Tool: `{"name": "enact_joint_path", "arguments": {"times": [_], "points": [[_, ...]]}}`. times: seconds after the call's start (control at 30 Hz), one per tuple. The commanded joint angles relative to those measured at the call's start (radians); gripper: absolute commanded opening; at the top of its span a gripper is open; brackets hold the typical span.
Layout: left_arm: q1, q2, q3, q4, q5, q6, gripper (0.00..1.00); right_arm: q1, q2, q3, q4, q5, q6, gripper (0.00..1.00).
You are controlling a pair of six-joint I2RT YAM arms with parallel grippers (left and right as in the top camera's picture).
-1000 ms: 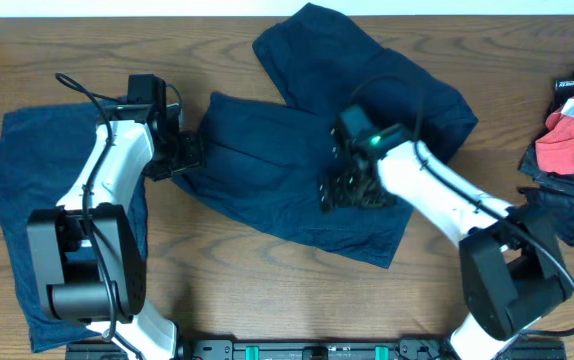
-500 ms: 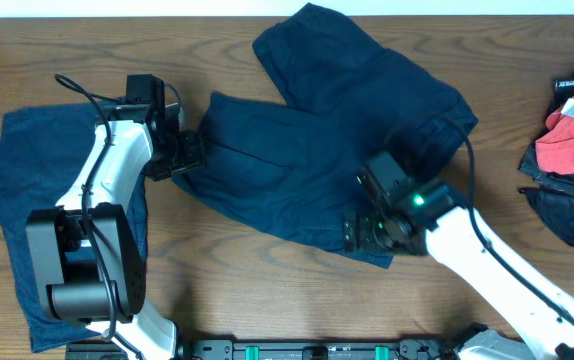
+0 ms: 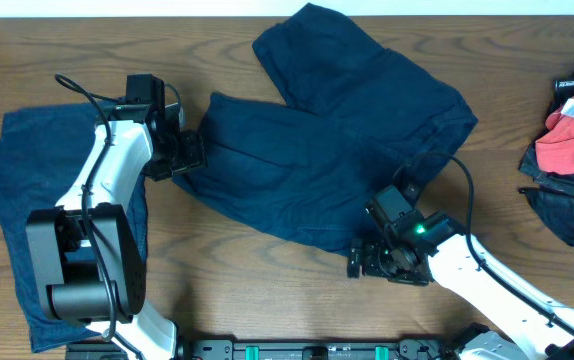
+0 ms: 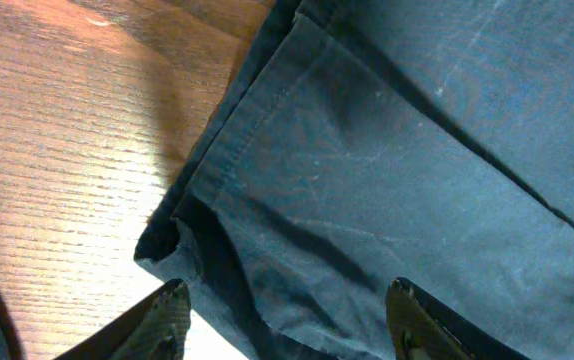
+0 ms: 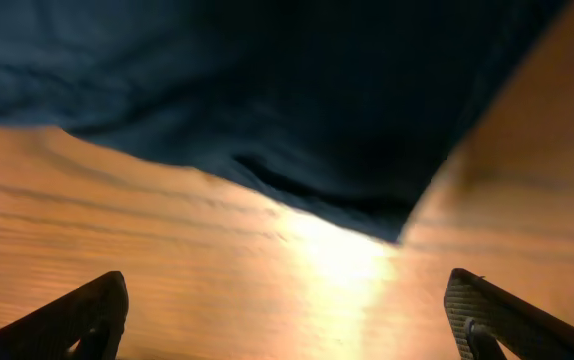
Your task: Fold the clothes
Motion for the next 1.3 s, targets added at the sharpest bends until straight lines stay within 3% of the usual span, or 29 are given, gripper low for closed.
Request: {"name": "enact_joint_path", "arguments": {"times": [0.0, 0.23, 0.4, 0.47, 0.5, 0.53, 0.63, 0.87, 1.07, 1.27], "points": [[0.004, -0.006, 0.006, -0.003, 0.005, 0.009, 0.64, 0.010, -0.009, -0.015, 0.041, -0.001, 0.013, 0.97], [0.004, -0.006, 0.006, -0.012, 0.005, 0.009, 0.65, 0.008, 0.046, -0.025, 0.109, 0.041, 0.013, 0.92], [0.004, -0.006, 0.006, -0.014, 0.005, 0.009, 0.64, 0.009, 0.126, -0.025, 0.131, 0.041, 0.013, 0.78], [0.004, -0.006, 0.006, -0.014, 0.005, 0.009, 0.65, 0.009, 0.154, -0.025, 0.150, 0.041, 0.013, 0.50], [0.004, -0.006, 0.006, -0.014, 0.005, 0.010, 0.64, 0.009, 0.164, -0.025, 0.160, 0.041, 0.013, 0.17], [0.004, -0.006, 0.006, -0.014, 0.005, 0.010, 0.64, 0.009, 0.173, -0.025, 0.167, 0.041, 0.013, 0.01], [0.004, -0.006, 0.006, -0.010, 0.004, 0.022, 0.64, 0.009, 0.174, -0.025, 0.178, 0.041, 0.013, 0.01], [0.011, -0.006, 0.006, 0.021, -0.069, 0.052, 0.80, 0.009, 0.172, -0.025, 0.173, 0.041, 0.013, 0.01], [0.072, -0.002, -0.001, 0.023, -0.077, 0.054, 0.81, 0.009, 0.172, -0.025, 0.173, 0.041, 0.012, 0.01], [0.111, 0.012, -0.039, 0.028, 0.005, 0.053, 0.81, 0.009, 0.172, -0.025, 0.172, 0.041, 0.005, 0.01]]}}
